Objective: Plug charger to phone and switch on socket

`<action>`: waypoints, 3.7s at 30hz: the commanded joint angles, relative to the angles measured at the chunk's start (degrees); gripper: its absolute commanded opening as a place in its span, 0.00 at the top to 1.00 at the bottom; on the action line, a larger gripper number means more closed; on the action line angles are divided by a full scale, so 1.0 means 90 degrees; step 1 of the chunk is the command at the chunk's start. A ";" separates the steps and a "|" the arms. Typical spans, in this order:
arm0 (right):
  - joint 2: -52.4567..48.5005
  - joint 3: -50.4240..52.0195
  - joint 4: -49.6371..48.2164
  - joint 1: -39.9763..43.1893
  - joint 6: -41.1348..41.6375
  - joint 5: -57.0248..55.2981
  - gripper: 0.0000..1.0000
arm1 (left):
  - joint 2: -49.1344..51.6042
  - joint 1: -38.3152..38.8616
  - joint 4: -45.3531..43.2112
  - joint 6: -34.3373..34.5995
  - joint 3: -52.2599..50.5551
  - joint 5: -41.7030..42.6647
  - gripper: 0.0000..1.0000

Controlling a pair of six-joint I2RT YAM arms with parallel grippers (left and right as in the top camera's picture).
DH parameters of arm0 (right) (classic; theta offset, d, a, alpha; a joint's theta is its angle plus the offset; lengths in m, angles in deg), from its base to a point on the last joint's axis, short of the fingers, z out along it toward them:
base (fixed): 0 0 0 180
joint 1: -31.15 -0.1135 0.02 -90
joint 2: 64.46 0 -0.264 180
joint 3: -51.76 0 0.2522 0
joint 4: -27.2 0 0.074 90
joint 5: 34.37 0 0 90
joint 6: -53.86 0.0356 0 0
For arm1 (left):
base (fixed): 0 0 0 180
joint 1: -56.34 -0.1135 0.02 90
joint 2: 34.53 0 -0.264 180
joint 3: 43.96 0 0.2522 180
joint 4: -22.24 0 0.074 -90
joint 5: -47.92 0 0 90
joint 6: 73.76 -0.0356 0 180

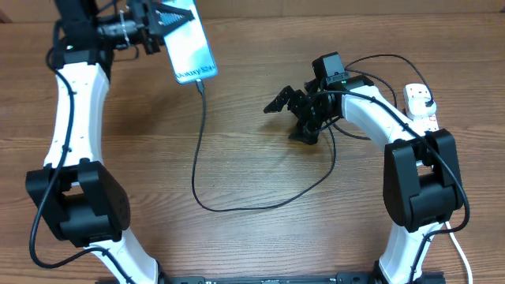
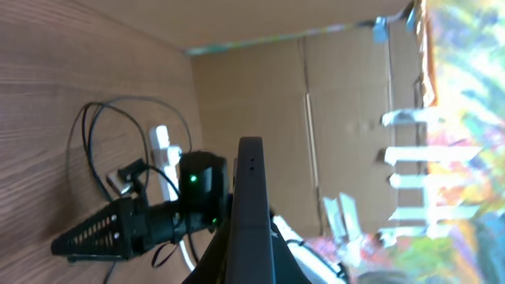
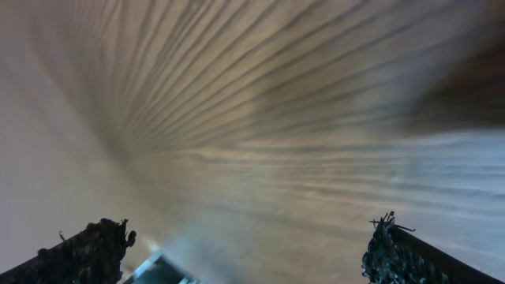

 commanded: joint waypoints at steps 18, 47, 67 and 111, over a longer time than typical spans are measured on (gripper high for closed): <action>0.2424 -0.0056 -0.0374 -0.0005 -0.0755 -0.0930 0.00 | -0.0155 0.1275 0.4437 -0.3910 0.0061 -0.4148 0.96; 0.2807 -0.0056 -0.0389 -0.0005 -0.0763 -0.0865 0.00 | 0.1321 0.2756 0.4046 -0.2193 0.0012 -0.5867 0.96; 0.2807 -0.0056 -0.0418 -0.0005 -0.0784 -0.0886 0.00 | 0.1409 0.2803 0.3878 -0.2142 -0.0070 -0.6380 0.96; 0.2807 -0.0053 -0.0420 -0.0005 -0.0782 -0.1052 0.00 | 0.1409 0.2934 0.3466 -0.2331 -0.0993 -0.6513 0.96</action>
